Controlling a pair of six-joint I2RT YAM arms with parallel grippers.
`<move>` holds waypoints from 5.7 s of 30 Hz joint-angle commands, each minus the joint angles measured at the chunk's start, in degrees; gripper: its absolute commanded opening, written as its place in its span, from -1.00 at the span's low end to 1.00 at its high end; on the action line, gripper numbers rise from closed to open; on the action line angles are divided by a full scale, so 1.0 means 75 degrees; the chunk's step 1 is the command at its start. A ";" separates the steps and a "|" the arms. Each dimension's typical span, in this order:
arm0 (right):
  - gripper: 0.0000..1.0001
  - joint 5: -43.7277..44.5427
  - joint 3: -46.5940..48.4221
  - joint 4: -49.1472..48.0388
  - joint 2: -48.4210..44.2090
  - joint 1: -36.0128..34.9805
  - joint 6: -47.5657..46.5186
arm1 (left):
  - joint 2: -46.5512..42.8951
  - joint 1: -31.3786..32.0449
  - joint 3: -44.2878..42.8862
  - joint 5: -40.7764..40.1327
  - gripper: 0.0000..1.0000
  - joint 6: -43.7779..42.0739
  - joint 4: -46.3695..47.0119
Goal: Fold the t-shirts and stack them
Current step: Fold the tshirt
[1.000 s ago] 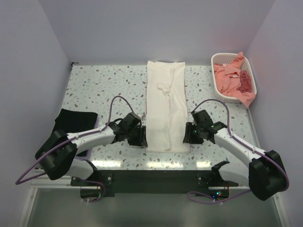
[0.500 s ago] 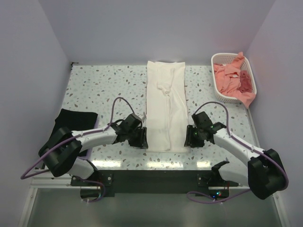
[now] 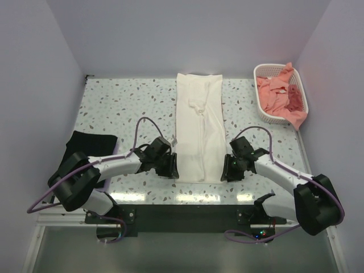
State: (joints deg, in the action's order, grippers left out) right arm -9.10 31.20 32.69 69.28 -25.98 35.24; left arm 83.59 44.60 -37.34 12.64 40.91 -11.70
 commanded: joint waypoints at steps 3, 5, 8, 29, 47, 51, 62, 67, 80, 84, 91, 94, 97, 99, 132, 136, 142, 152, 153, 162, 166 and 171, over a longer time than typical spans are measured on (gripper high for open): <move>-0.41 -0.0228 -0.0222 -0.0081 0.0103 -0.0040 0.0176 | 0.0069 0.0053 0.0256 0.0259 -0.28 0.0077 0.0517; -0.58 -0.0228 -0.0223 -0.0023 0.0080 -0.0029 0.0176 | 0.0093 0.0112 0.0280 0.0306 -0.37 0.0124 0.0599; -0.67 -0.0263 -0.0269 0.0048 0.0068 -0.0040 0.0211 | 0.0104 0.0182 0.0268 0.0283 -0.68 0.0171 0.0577; -1.00 -0.0754 -0.0398 0.0681 -0.0612 0.0276 0.0035 | -0.0681 0.0065 0.0760 0.0002 -1.00 0.0241 -0.0150; -0.31 -0.0381 0.0081 0.1103 -0.2557 0.0276 0.0141 | -0.1337 0.0089 0.0655 0.0048 -0.71 0.0171 -0.0584; -0.31 0.0041 0.0970 0.0320 -0.1916 0.0159 0.0187 | -0.1407 0.0089 0.0713 0.0072 -0.57 0.0206 -0.0549; -0.36 0.2794 0.3983 -0.1194 0.2433 -0.1130 -0.0258 | -0.1407 0.0089 0.0491 -0.0057 -0.48 0.0089 -0.0689; -0.38 0.3263 0.4803 -0.1277 0.3582 -0.1375 -0.0351 | -0.1302 0.0089 0.0502 -0.0034 -0.48 0.0112 -0.0584; -0.41 0.4401 0.5672 -0.0796 0.4954 -0.1587 -0.0515 | -0.1290 0.0089 0.0514 -0.0033 -0.48 0.0124 -0.0561; -0.42 0.4355 0.5754 -0.0773 0.5118 -0.1599 -0.0527 | -0.1302 0.0089 0.0561 -0.0034 -0.48 0.0148 -0.0525; -0.70 0.4308 0.5754 -0.0784 0.5108 -0.1728 -0.0504 | -0.1349 0.0089 0.0596 -0.0057 -0.49 0.0147 -0.0561; -0.83 0.4284 0.5754 -0.0761 0.4990 -0.1763 -0.0550 | -0.1361 0.0089 0.0643 -0.0045 -0.49 0.0159 -0.0537; -0.90 0.4132 0.5742 -0.0761 0.4873 -0.1810 -0.0609 | -0.1349 0.0089 0.0655 -0.0045 -0.49 0.0159 -0.0514; -0.92 0.3968 0.5754 -0.0749 0.4849 -0.1845 -0.0621 | -0.1360 0.0089 0.0655 -0.0045 -0.49 0.0148 -0.0514; -0.20 0.2587 0.5942 -0.0175 0.3494 -0.1577 -0.0668 | -0.1829 0.0089 0.0514 -0.0151 -0.42 0.0159 -0.0841; -0.27 0.2234 0.5416 -0.0139 0.2659 -0.1131 -0.0586 | -0.1934 0.0089 0.0432 -0.0186 -0.40 0.0136 -0.0889; -0.65 0.2164 0.4712 -0.0268 0.2341 -0.1048 -0.0445 | -0.1900 0.0089 0.0397 -0.0128 -0.40 0.0112 -0.0784; -0.48 0.2046 0.3224 -0.0678 0.1850 -0.1844 -0.0035 | -0.1829 0.0077 0.0350 -0.0115 -0.37 0.0030 -0.0806; -0.48 0.1988 0.3084 -0.0667 0.1582 -0.1868 0.0046 | -0.1829 0.0088 0.0350 -0.0139 -0.35 0.0007 -0.0818; -0.36 0.1531 0.1221 0.0211 -0.0574 -0.1892 0.0948 | -0.1841 0.0077 0.0444 -0.0268 -0.15 -0.0075 -0.0935; -0.29 0.1237 0.0307 0.0738 -0.1815 -0.1880 0.1522 | -0.1841 0.0077 0.0631 -0.0128 -0.04 -0.0064 -0.0737; 0.07 0.1237 -0.0361 0.1419 -0.2849 -0.1868 0.2109 | -0.1817 0.0077 0.0854 -0.0010 -0.03 0.0042 -0.0468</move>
State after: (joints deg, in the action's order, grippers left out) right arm 1.32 30.79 39.00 51.51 -40.10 46.33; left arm 70.48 45.41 -32.14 11.42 41.74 -17.69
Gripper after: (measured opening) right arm 0.508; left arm 0.483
